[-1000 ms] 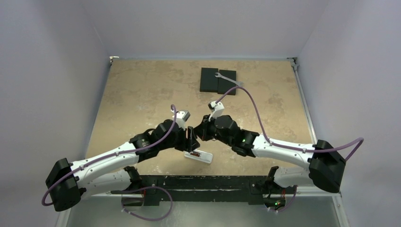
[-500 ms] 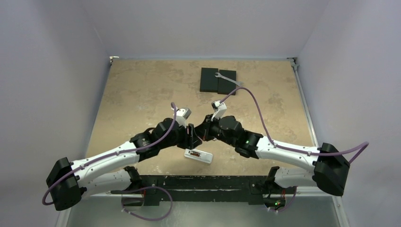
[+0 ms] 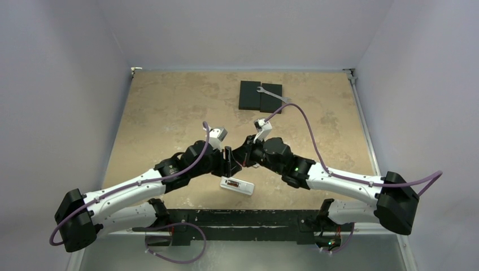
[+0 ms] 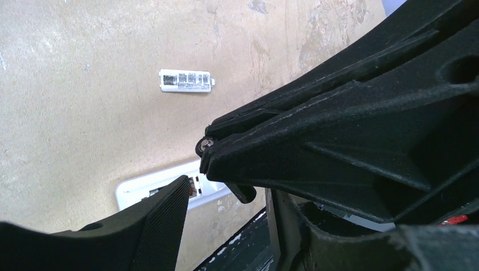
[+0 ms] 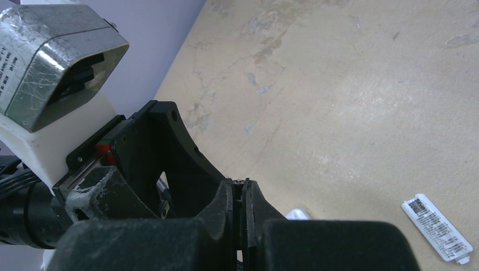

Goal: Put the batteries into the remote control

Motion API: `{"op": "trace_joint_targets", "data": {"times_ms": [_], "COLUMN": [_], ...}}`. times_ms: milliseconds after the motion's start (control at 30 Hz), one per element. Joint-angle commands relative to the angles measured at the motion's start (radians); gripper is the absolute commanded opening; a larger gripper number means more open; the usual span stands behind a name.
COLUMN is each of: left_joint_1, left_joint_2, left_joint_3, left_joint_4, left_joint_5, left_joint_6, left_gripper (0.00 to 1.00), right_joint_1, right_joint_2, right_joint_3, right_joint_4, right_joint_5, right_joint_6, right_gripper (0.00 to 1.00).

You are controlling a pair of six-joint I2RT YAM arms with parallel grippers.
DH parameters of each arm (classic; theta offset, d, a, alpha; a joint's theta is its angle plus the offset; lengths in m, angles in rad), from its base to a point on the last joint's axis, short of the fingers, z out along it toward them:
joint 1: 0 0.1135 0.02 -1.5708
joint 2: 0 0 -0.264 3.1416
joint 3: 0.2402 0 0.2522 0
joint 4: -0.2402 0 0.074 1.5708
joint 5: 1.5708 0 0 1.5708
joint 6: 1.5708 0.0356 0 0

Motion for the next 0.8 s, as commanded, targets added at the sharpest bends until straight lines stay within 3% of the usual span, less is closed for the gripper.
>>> {"op": "trace_joint_targets", "data": {"times_ms": [0,767], "left_joint_1": [0.006,0.006], "left_joint_2": [-0.024,-0.103], "left_joint_3": [0.055,0.048], "left_joint_4": [0.071,0.06], "left_joint_5": [-0.027,-0.082], "left_joint_6": [-0.013,-0.011], "left_gripper": [0.53,0.58], "right_joint_1": [0.006,0.006], "right_joint_2": [-0.021,-0.039], "right_joint_3": [-0.005,-0.055], "right_joint_4": [0.035,0.076], "right_joint_5": [-0.037,-0.083], "right_joint_6": [0.005,0.024], "right_gripper": [0.0,0.0]}}
